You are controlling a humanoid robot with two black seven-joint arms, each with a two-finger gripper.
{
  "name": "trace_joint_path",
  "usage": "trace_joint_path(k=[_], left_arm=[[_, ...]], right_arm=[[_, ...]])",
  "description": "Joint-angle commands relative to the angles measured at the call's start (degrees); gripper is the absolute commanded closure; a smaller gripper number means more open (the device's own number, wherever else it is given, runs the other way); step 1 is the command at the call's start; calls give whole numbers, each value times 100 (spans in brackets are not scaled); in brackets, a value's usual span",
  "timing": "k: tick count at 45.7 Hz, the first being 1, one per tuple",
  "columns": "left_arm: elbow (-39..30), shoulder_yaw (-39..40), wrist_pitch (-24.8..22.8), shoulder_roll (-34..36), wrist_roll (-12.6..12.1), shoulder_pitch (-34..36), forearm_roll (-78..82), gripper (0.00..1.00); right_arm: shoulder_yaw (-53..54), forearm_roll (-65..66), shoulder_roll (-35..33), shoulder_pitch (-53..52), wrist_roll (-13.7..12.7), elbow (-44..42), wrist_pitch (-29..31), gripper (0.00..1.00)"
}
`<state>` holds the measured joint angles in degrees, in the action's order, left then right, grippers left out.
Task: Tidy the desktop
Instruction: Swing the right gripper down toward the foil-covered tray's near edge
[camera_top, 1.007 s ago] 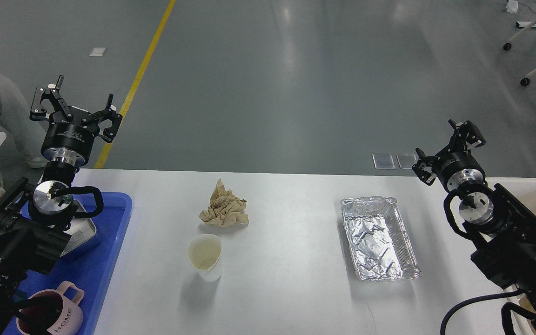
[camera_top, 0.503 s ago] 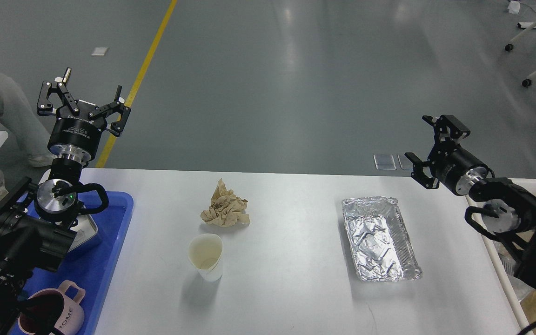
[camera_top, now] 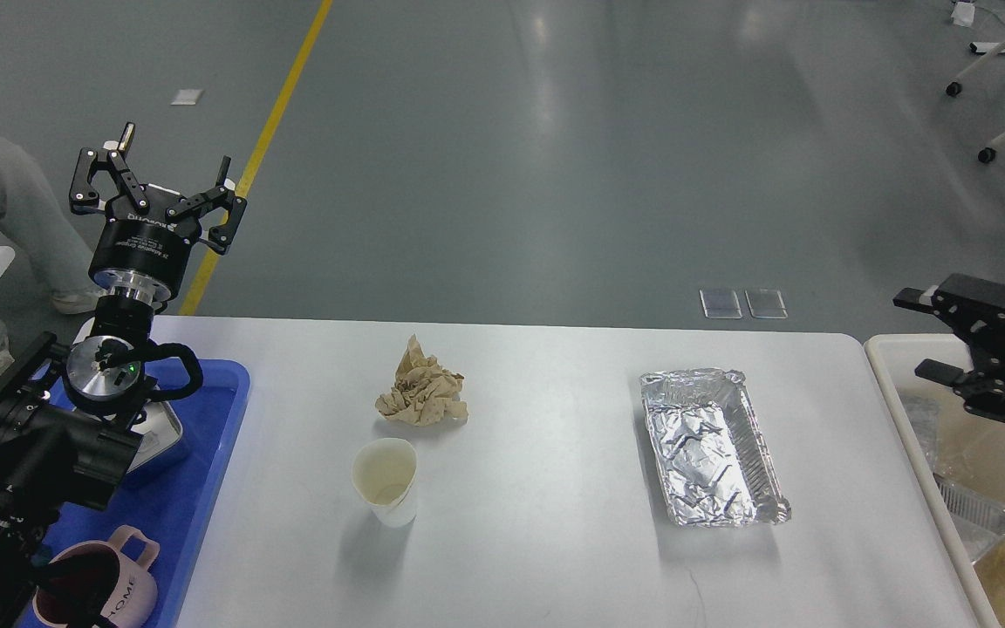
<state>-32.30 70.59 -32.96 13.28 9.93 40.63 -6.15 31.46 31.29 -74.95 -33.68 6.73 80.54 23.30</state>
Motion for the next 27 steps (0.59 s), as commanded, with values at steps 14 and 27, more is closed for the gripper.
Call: trace_joint_path(k=[14, 27], left_arm=[[-57, -1, 1, -18, 0, -11, 9, 3], [-57, -36, 1, -27, 0, -2, 9, 3]], right_arm=[[273, 18, -3042, -165, 66, 1332, 825, 0], [273, 18, -4132, -692, 101, 1596, 1361, 0]])
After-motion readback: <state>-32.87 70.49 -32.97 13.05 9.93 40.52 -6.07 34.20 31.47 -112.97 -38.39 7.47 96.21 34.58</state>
